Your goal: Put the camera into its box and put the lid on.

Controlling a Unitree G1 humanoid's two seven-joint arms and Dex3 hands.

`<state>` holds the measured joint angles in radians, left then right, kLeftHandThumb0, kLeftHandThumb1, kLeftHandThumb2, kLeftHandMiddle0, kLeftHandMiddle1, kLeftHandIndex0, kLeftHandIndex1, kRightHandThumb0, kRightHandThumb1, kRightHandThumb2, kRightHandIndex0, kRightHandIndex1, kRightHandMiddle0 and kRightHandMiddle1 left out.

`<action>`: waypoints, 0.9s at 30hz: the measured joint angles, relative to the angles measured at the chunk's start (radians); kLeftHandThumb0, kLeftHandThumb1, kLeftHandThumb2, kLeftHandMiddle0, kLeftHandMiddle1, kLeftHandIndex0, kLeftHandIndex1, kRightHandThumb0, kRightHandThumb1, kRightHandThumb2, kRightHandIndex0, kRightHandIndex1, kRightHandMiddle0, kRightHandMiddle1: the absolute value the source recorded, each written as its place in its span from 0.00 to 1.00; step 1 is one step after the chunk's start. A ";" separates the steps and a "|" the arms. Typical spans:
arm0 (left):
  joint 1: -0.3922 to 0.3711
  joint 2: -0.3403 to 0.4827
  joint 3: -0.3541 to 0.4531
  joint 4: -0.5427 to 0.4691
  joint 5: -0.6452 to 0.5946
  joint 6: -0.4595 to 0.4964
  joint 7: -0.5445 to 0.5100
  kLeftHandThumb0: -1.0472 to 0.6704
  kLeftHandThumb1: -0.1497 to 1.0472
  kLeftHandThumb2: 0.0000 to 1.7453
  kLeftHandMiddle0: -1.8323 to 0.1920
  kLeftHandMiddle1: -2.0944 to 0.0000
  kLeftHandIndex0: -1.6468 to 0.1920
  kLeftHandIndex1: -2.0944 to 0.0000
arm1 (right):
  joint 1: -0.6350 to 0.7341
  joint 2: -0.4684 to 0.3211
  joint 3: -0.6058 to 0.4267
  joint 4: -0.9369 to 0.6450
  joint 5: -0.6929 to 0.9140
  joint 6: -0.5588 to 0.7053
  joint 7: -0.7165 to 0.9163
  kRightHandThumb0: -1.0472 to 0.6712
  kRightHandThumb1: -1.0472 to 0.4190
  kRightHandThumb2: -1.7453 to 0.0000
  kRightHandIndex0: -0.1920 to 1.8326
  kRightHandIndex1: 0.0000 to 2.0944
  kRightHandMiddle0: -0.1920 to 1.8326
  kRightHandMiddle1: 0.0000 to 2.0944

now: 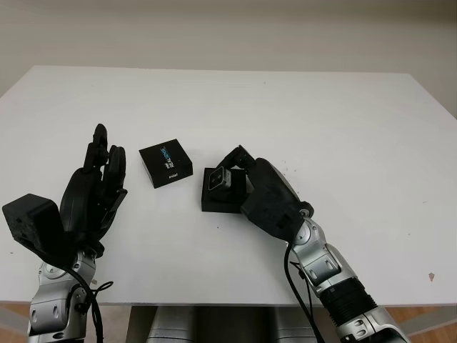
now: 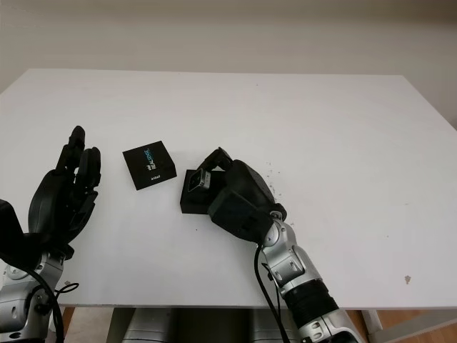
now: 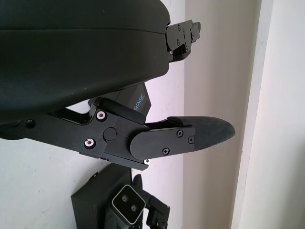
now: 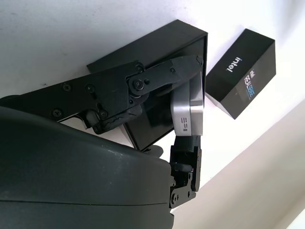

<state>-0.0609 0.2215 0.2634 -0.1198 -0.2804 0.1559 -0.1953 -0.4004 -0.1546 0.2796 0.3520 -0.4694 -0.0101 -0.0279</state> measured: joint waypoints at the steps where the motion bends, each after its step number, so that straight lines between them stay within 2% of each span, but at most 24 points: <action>1: 0.000 0.000 0.000 -0.003 0.000 0.004 0.000 0.22 1.00 0.29 1.00 1.00 1.00 1.00 | 0.000 -0.004 0.001 -0.003 -0.004 -0.002 0.000 0.37 0.10 0.97 0.24 0.02 0.18 0.55; 14: 0.006 0.000 0.000 -0.009 0.000 0.007 -0.004 0.22 1.00 0.30 1.00 1.00 1.00 1.00 | 0.014 -0.033 0.004 -0.012 -0.027 -0.050 -0.007 0.33 0.10 0.97 0.22 0.01 0.16 0.47; 24: 0.009 0.000 0.000 -0.012 0.000 0.013 -0.004 0.22 1.00 0.29 1.00 0.99 1.00 1.00 | 0.016 -0.056 -0.008 -0.025 -0.018 -0.079 -0.012 0.30 0.11 0.97 0.21 0.02 0.15 0.46; 27: 0.009 0.000 0.000 -0.013 0.000 0.013 -0.005 0.22 1.00 0.29 1.00 0.99 1.00 1.00 | 0.020 -0.062 -0.024 -0.059 0.004 -0.088 -0.008 0.28 0.11 0.97 0.19 0.01 0.15 0.37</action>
<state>-0.0516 0.2220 0.2636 -0.1323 -0.2807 0.1688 -0.1998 -0.3802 -0.2170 0.2556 0.2930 -0.4651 -0.0983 -0.0360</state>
